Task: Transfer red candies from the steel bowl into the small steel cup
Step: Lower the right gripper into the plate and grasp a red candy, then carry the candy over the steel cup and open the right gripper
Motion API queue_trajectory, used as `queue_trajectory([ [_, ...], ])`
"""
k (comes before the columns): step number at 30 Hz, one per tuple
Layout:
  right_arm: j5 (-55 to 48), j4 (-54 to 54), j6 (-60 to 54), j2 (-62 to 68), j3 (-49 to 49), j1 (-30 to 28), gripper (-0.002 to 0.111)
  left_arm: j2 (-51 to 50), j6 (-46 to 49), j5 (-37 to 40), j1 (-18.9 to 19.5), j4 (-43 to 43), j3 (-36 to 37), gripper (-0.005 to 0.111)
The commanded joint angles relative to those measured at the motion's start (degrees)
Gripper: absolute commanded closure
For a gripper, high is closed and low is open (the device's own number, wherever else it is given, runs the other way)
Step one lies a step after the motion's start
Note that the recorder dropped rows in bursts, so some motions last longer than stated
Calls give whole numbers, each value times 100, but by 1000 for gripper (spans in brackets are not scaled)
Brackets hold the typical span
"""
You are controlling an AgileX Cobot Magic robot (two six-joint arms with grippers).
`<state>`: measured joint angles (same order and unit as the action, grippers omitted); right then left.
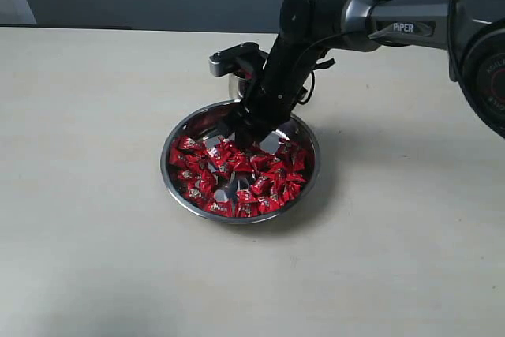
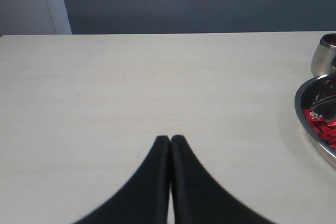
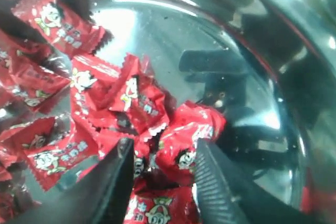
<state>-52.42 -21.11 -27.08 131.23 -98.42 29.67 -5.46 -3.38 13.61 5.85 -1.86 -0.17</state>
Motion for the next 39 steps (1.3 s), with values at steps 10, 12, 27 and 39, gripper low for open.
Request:
queue_trajectory([
  [10, 60, 14, 8, 142, -17, -29, 96, 39, -13, -24, -29, -4, 17, 106],
  [12, 68, 14, 8, 68, -17, -29, 109, 39, -13, -24, -29, -4, 17, 106],
  [27, 2815, 547, 777, -747, -17, -110, 109, 39, -13, -24, -29, -4, 17, 106],
  [39, 2649, 533, 907, -610, -17, -362, 98, 39, -13, -24, -29, -4, 17, 106],
])
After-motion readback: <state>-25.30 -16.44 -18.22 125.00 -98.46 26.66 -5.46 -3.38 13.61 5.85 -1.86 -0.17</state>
